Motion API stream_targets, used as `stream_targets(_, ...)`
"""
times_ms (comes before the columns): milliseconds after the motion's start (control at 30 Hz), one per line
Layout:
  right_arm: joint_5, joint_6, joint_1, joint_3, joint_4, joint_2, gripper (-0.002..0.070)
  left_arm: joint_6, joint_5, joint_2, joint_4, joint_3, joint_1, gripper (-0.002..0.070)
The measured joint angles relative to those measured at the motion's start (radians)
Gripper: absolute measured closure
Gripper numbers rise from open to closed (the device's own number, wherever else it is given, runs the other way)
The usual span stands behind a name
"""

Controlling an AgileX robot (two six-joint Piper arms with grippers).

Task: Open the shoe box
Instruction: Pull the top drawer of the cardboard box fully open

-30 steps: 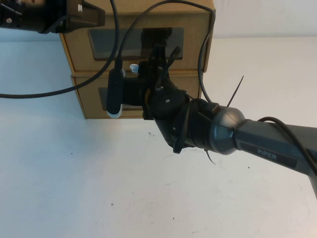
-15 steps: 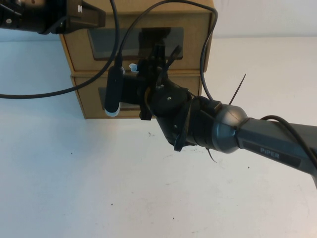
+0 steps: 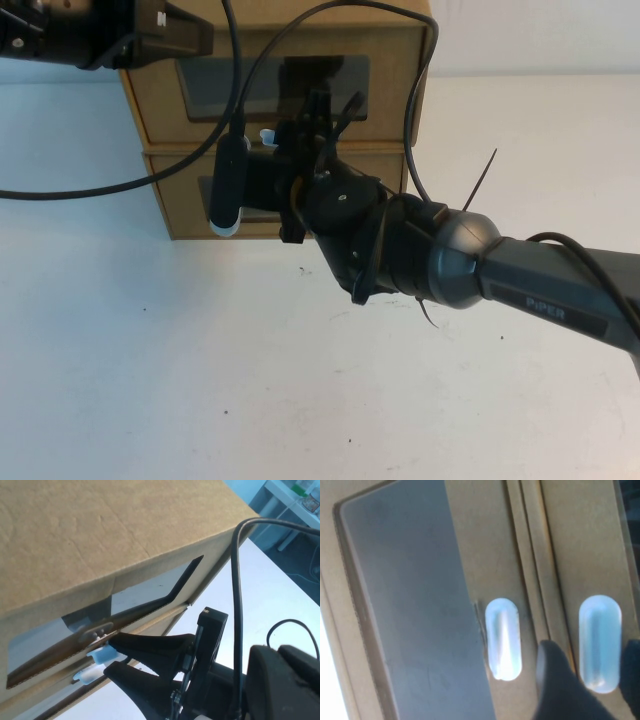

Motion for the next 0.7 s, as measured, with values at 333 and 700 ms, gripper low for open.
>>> stream_targets(333, 0.024, 0.000, 0.001, 0.000, 0.000, 0.000, 0.0426, 0.000, 0.000, 0.000, 0.000, 0.000, 0.000, 0.0679)
stream_targets(700, 0.037, 0.029, 0.008, 0.000, 0.002, -0.017, 0.0331, 0.004, 0.000, 0.000, 0.000, 0.000, 0.000, 0.0678)
